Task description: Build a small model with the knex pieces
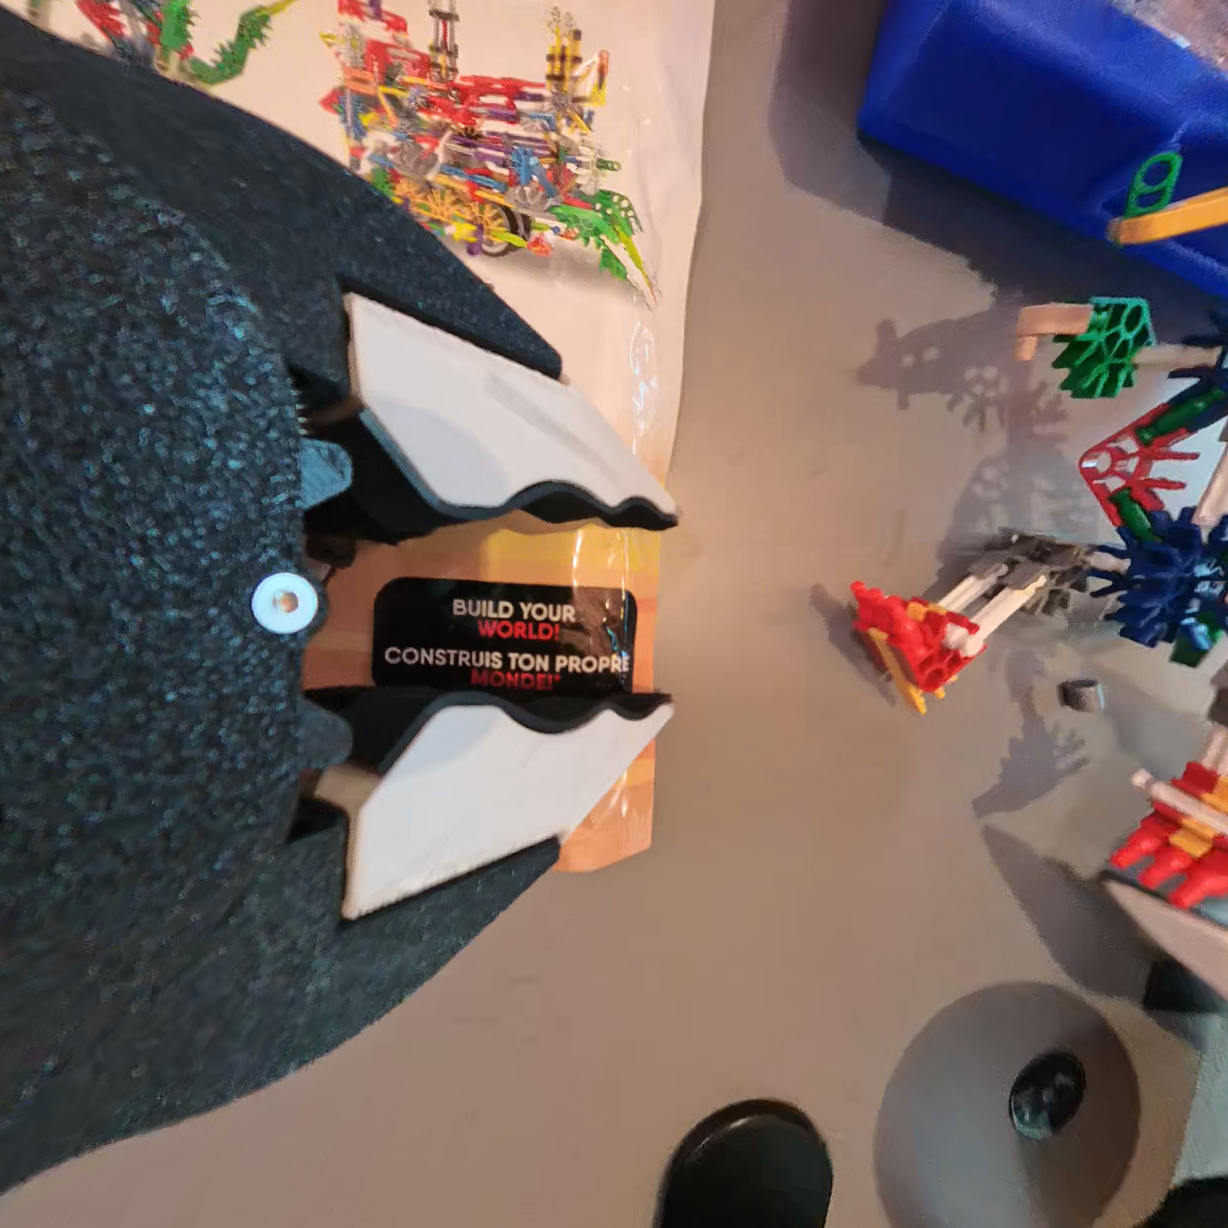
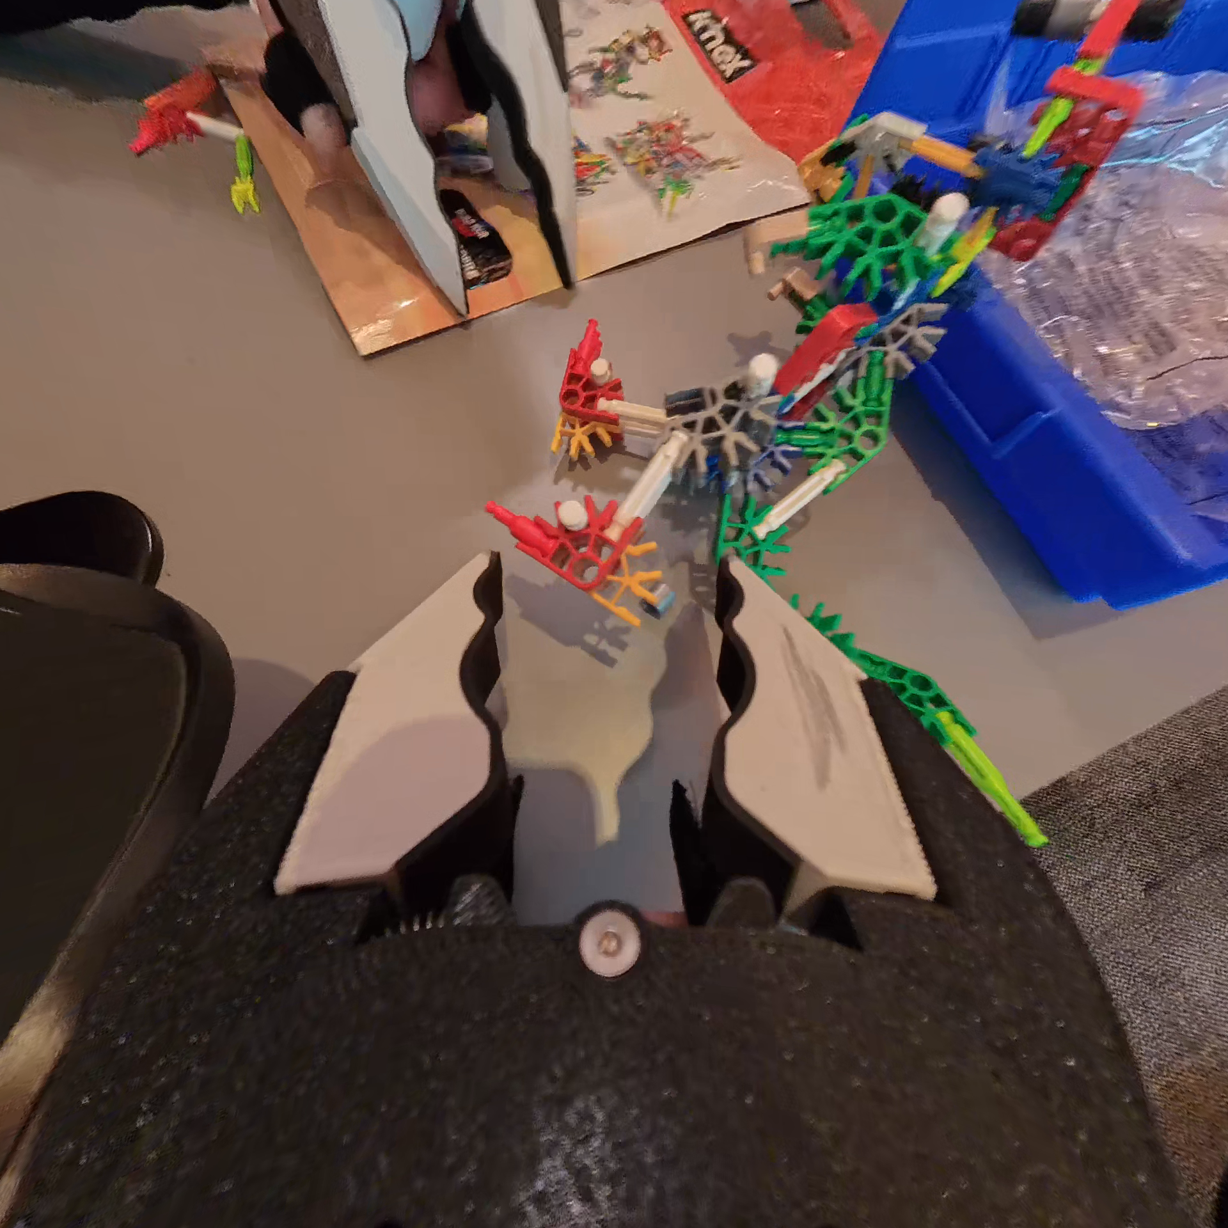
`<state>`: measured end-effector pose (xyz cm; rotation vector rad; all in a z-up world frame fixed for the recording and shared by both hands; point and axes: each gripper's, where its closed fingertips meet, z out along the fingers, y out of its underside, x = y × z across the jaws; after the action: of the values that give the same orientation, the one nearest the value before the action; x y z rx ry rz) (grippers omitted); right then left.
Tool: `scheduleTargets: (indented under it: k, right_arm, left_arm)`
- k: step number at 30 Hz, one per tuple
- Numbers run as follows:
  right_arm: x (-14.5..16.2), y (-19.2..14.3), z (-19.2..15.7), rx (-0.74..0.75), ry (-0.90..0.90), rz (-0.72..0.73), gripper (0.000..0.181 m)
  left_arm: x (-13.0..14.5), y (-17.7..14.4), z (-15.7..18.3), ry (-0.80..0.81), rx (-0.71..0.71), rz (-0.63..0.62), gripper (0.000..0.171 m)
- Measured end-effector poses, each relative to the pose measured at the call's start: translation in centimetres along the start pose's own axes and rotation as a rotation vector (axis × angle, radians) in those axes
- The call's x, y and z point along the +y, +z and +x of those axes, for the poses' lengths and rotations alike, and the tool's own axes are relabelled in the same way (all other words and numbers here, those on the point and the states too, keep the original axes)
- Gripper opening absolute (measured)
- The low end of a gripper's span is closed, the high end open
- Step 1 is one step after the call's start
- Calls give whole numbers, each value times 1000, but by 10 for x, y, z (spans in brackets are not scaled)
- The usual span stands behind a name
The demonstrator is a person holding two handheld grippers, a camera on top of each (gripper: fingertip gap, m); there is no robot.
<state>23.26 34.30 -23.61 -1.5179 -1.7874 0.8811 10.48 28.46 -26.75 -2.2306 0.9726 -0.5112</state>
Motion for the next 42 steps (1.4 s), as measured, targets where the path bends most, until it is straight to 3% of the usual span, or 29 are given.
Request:
scheduleTargets:
  k: [4, 8, 10, 14, 19, 24, 33, 42]
  right_arm:
    - [-11, -12, 8, 0, 14, -22, 65]
    - [-15, -18, 0, -46, -34, -123, 67]
    - [-24, -21, 1, -58, -19, -112, 67]
    - [-41, -19, 9, -60, 10, -93, 67]
    - [-63, -9, 27, -16, 62, -103, 67]
    - [-67, 12, 49, 80, 113, -227, 66]
    - [-87, 43, 76, 176, 148, -392, 64]
    - [-61, 63, 87, 127, 323, -567, 33]
  left_arm:
    - [11, -11, -3, 42, 39, 15, 38]
    - [18, -32, -3, 122, -15, 1, 47]
    - [23, -53, -12, 119, -114, -14, 54]
    - [62, -98, -40, 62, -277, -107, 67]
    - [100, -107, -57, -6, -321, -181, 70]
    - [96, -101, -69, -60, -309, -120, 82]
    - [78, -103, -65, -14, -330, -64, 80]
    - [67, -108, -63, -7, -325, 16, 80]
